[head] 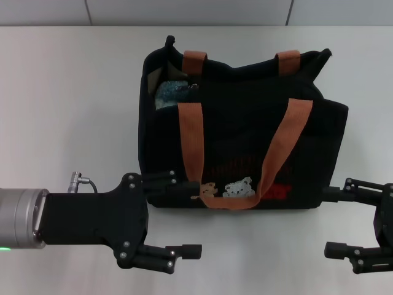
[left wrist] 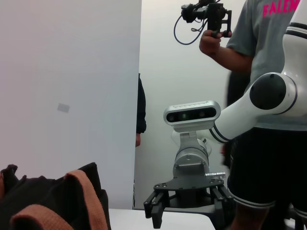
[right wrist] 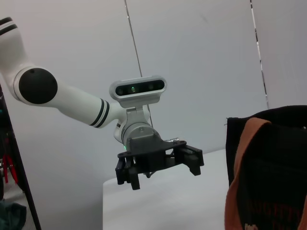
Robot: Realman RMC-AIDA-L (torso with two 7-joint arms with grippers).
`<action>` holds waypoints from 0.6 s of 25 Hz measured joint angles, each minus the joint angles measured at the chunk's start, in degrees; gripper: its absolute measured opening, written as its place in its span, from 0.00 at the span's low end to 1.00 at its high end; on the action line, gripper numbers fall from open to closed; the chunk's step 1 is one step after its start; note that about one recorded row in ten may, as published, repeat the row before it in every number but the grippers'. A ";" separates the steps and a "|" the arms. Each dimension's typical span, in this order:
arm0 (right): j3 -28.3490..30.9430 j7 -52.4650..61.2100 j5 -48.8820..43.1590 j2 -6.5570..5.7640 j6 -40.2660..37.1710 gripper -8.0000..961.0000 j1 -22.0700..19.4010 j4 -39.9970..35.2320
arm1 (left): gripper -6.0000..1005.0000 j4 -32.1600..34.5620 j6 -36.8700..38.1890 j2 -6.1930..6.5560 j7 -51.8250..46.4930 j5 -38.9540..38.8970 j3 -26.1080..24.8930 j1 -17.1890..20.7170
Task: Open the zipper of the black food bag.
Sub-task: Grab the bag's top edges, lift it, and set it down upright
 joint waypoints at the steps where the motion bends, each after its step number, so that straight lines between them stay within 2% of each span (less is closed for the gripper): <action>1: 0.00 0.00 0.00 0.00 0.00 0.88 0.00 0.00 | 0.84 0.05 0.00 0.00 0.01 0.00 -0.01 0.04; 15: 0.04 0.02 0.28 0.10 -0.31 0.88 0.22 -0.04 | 0.84 0.00 0.02 -0.01 0.11 -0.06 -0.08 -0.10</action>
